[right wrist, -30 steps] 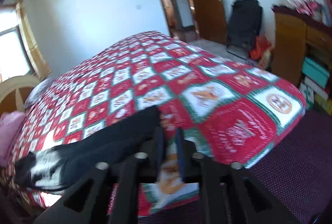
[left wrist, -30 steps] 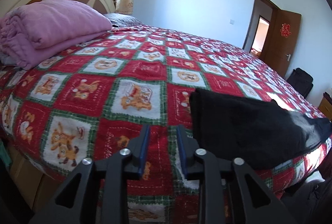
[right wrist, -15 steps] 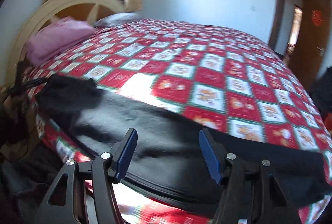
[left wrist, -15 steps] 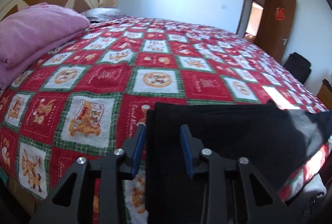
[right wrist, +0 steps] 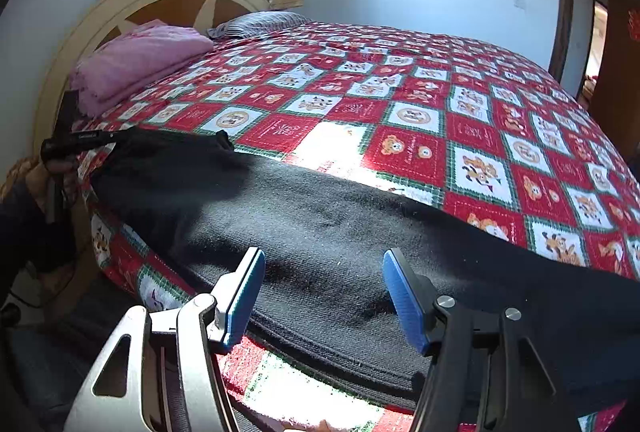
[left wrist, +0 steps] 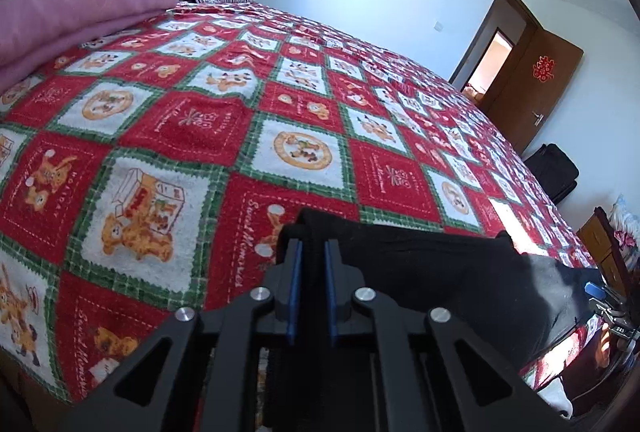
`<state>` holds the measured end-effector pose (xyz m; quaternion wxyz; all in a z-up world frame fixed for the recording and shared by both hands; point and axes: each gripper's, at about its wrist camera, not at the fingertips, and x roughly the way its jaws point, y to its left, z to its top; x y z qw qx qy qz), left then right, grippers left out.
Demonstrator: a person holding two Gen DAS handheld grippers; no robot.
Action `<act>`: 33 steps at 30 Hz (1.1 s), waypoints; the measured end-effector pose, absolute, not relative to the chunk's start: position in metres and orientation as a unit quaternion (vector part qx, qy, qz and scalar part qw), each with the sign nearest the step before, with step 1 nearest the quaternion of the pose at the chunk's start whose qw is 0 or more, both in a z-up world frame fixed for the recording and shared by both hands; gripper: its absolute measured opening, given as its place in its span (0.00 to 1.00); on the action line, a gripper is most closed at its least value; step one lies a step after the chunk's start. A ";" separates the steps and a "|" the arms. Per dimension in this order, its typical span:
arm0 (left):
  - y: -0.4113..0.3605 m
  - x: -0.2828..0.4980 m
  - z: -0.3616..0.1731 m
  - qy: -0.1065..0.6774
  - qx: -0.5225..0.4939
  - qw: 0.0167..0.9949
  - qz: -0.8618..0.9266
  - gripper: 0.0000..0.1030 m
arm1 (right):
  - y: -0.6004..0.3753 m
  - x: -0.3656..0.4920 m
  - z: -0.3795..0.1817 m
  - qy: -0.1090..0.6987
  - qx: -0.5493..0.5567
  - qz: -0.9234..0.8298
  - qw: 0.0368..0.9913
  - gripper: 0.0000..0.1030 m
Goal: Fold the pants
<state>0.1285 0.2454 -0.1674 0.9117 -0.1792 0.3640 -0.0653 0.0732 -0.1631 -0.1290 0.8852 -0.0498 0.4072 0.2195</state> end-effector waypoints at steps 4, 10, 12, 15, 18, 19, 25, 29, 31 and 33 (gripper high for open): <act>0.245 0.123 -0.152 0.322 -0.180 0.927 -0.068 0.07 | -0.169 0.077 -0.133 0.415 -0.032 0.207 0.885 0.61; 0.236 0.138 -0.144 0.317 -0.135 0.937 -0.050 0.07 | -0.171 0.079 -0.138 0.421 -0.021 0.201 0.884 0.61; 0.242 0.142 -0.157 0.331 -0.137 0.933 -0.040 0.07 | -0.169 0.076 -0.138 0.421 -0.023 0.205 0.883 0.61; 0.248 0.138 -0.171 0.338 -0.153 0.928 -0.032 0.14 | -0.161 0.071 -0.142 0.426 -0.031 0.226 0.876 0.61; 0.251 0.133 -0.174 0.329 -0.161 0.930 -0.031 0.17 | -0.142 0.065 -0.158 0.451 -0.065 0.253 0.853 0.61; 0.252 0.132 -0.173 0.329 -0.163 0.930 -0.029 0.19 | -0.135 0.066 -0.168 0.469 -0.085 0.250 0.843 0.61; 0.247 0.103 -0.142 0.285 -0.124 0.950 0.018 0.59 | -0.123 0.065 -0.161 0.463 -0.103 0.277 0.836 0.61; 0.227 0.085 -0.124 0.258 -0.117 0.959 -0.003 0.69 | -0.108 0.090 -0.130 0.443 -0.077 0.309 0.838 0.61; 0.213 0.083 -0.122 0.253 -0.114 0.961 -0.017 0.74 | -0.094 0.115 -0.120 0.440 -0.055 0.325 0.835 0.61; 0.195 0.084 -0.125 0.255 -0.097 0.961 -0.036 0.75 | -0.081 0.137 -0.115 0.441 -0.035 0.332 0.833 0.61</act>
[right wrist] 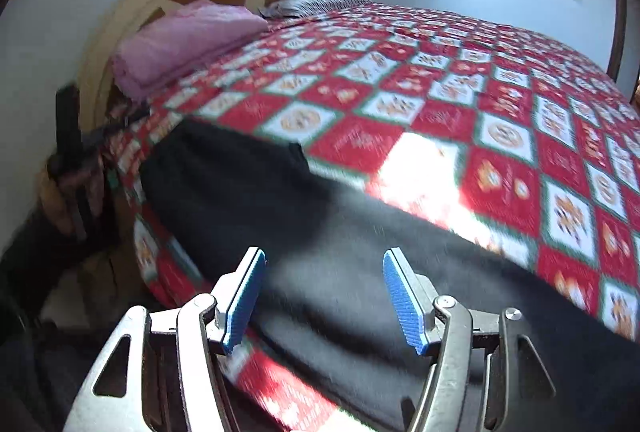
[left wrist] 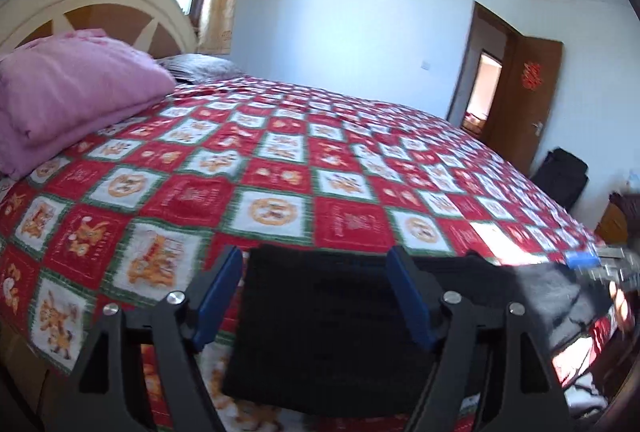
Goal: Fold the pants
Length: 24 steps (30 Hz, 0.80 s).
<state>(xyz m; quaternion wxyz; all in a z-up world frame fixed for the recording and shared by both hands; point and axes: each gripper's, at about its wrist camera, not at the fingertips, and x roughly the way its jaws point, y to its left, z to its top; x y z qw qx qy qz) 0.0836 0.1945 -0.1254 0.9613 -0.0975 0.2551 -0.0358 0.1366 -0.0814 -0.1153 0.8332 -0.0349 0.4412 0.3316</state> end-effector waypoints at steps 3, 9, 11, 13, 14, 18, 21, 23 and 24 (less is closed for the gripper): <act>0.169 0.091 -0.145 0.280 -0.050 0.957 -0.048 0.75 | -0.062 0.175 -0.120 0.458 0.001 0.334 0.824 0.61; 0.161 0.097 -0.181 0.307 -0.014 0.951 -0.025 0.75 | -0.024 0.234 -0.154 0.508 0.080 0.333 0.790 0.52; 0.163 0.093 -0.180 0.304 -0.013 0.952 -0.030 0.75 | -0.014 0.249 -0.171 0.534 0.111 0.336 0.768 0.49; 0.168 0.091 -0.179 0.300 -0.017 0.954 -0.023 0.75 | -0.006 0.257 -0.187 0.559 0.144 0.338 0.743 0.47; 0.171 0.091 -0.179 0.299 -0.023 0.954 -0.023 0.75 | -0.001 0.260 -0.195 0.573 0.162 0.342 0.727 0.46; 0.175 0.092 -0.180 0.294 -0.027 0.955 -0.021 0.75 | 0.012 0.253 -0.196 0.571 0.158 0.336 0.732 0.10; 0.174 0.095 -0.181 0.292 -0.024 0.956 -0.016 0.76 | 0.016 0.250 -0.177 0.541 0.139 0.318 0.766 0.08; 0.174 0.097 -0.183 0.291 -0.021 0.957 -0.013 0.77 | 0.016 0.253 -0.176 0.538 0.133 0.305 0.774 0.07; 0.173 0.097 -0.184 0.289 -0.018 0.957 -0.013 0.77 | 0.017 0.255 -0.181 0.540 0.126 0.300 0.776 0.07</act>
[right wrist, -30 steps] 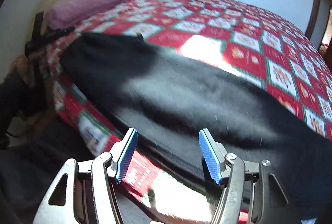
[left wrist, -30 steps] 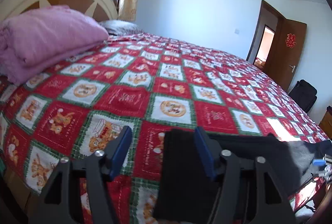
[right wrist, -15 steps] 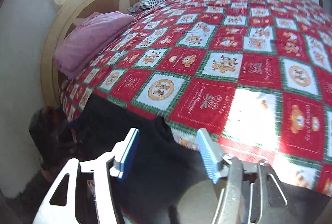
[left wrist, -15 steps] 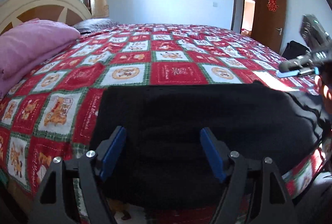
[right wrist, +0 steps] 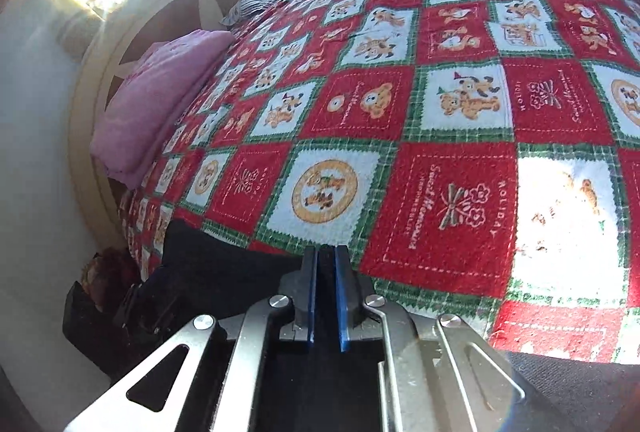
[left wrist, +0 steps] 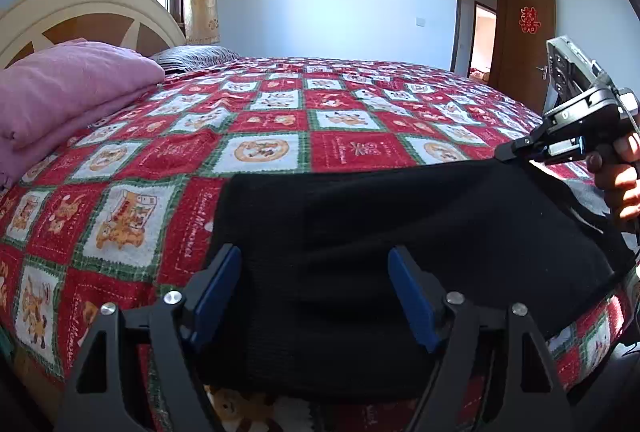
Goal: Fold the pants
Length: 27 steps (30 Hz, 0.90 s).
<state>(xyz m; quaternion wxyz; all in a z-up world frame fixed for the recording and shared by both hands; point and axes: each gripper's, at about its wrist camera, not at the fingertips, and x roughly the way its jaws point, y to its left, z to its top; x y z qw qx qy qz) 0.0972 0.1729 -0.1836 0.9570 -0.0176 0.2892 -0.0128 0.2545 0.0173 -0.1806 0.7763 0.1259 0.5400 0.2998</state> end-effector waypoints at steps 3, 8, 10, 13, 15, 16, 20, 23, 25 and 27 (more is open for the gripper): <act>0.170 0.095 -0.187 0.284 -0.002 0.959 -0.010 0.79 | 0.024 0.254 -0.197 0.545 0.095 0.299 0.778 0.08; 0.173 0.090 -0.182 0.287 -0.014 0.958 -0.010 0.79 | -0.005 0.242 -0.182 0.532 0.107 0.290 0.788 0.53; 0.175 0.085 -0.178 0.280 -0.023 0.960 0.000 0.82 | -0.024 0.224 -0.166 0.504 0.090 0.290 0.808 0.53; 0.178 0.084 -0.179 0.277 -0.025 0.960 0.017 0.99 | -0.046 0.196 -0.151 0.488 0.064 0.300 0.817 0.53; 0.181 0.088 -0.185 0.293 -0.029 0.955 0.025 0.99 | -0.059 0.177 -0.152 0.496 0.052 0.298 0.814 0.53; 0.182 0.089 -0.188 0.303 -0.033 0.952 0.029 0.99 | -0.064 0.169 -0.157 0.503 0.041 0.293 0.812 0.53; 0.173 0.088 -0.179 0.307 -0.035 0.951 0.031 0.99 | -0.074 0.145 -0.181 0.505 -0.015 0.286 0.814 0.54; 0.151 0.083 -0.156 0.285 -0.005 0.958 0.009 0.99 | -0.090 0.134 -0.174 0.498 -0.017 0.284 0.819 0.53; 0.132 0.081 -0.141 0.274 0.011 0.962 -0.015 0.99 | -0.113 0.126 -0.159 0.484 0.004 0.277 0.830 0.53; 0.112 0.080 -0.131 0.268 0.023 0.962 -0.048 0.99 | -0.144 0.117 -0.145 0.472 0.016 0.257 0.843 0.53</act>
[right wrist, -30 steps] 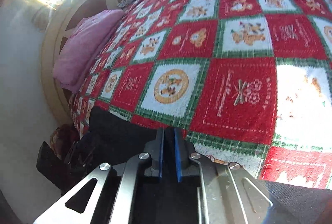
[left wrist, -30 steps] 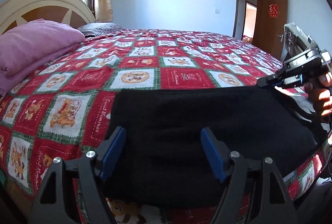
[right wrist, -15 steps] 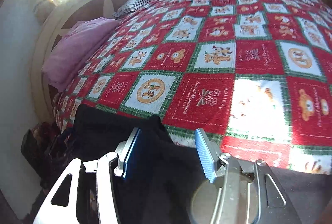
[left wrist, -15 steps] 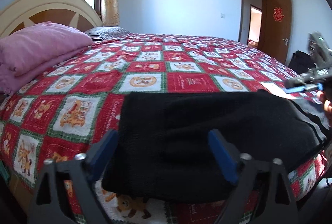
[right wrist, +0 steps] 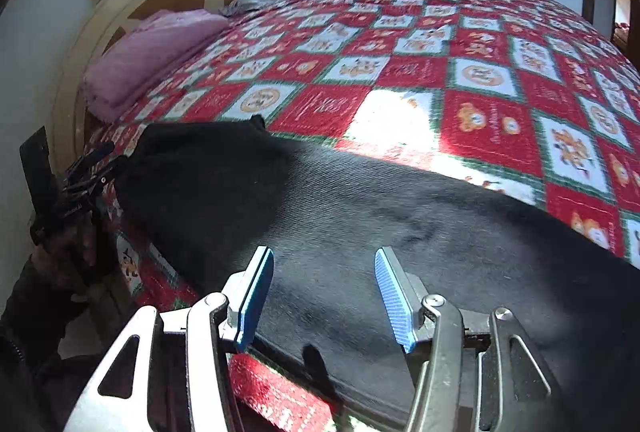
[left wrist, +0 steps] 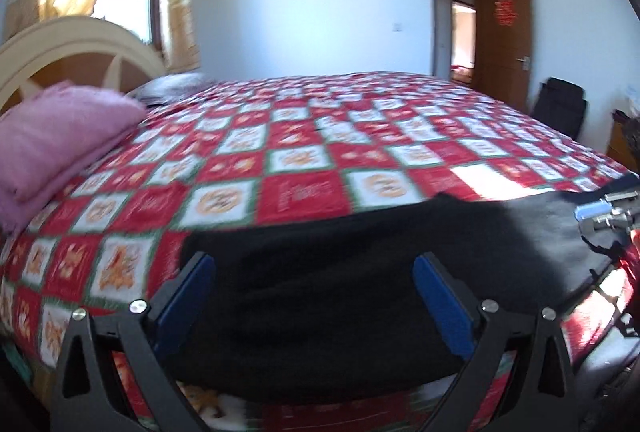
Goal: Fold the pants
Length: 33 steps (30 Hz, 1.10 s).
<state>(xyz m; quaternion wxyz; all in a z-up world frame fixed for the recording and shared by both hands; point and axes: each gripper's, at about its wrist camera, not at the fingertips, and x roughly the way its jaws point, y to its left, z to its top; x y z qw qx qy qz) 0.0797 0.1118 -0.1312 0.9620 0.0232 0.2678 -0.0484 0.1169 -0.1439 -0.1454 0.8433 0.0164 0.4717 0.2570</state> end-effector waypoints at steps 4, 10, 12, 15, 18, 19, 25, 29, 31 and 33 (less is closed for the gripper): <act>0.055 0.081 -0.123 0.269 0.055 0.952 -0.135 0.99 | -0.221 0.096 -0.119 0.448 0.053 0.191 0.872 0.53; -0.036 0.085 -0.119 0.271 0.102 0.923 -0.252 0.98 | -0.329 0.065 -0.089 0.410 0.099 0.047 0.906 0.54; -0.068 0.086 -0.121 0.275 0.119 0.908 -0.292 0.94 | -0.352 0.055 -0.082 0.398 0.111 0.010 0.911 0.53; -0.110 0.087 -0.127 0.294 0.145 0.881 -0.342 0.77 | -0.380 0.039 -0.076 0.384 0.129 -0.025 0.914 0.53; -0.141 0.081 -0.133 0.301 0.172 0.861 -0.372 0.63 | -0.407 0.026 -0.072 0.370 0.146 -0.053 0.916 0.54; -0.148 0.079 -0.136 0.306 0.178 0.854 -0.381 0.61 | -0.415 0.022 -0.072 0.364 0.153 -0.065 0.916 0.54; -0.176 0.066 -0.156 0.331 0.221 0.826 -0.399 0.47 | -0.447 0.010 -0.081 0.343 0.193 -0.100 0.914 0.54; -0.183 0.065 -0.168 0.344 0.232 0.817 -0.400 0.45 | -0.457 0.009 -0.084 0.349 0.196 -0.099 0.911 0.54; -0.184 0.062 -0.170 0.339 0.236 0.818 -0.400 0.45 | -0.461 0.008 -0.083 0.346 0.200 -0.103 0.911 0.54; -0.183 0.059 -0.169 0.333 0.241 0.820 -0.399 0.45 | -0.463 0.006 -0.082 0.343 0.202 -0.107 0.911 0.54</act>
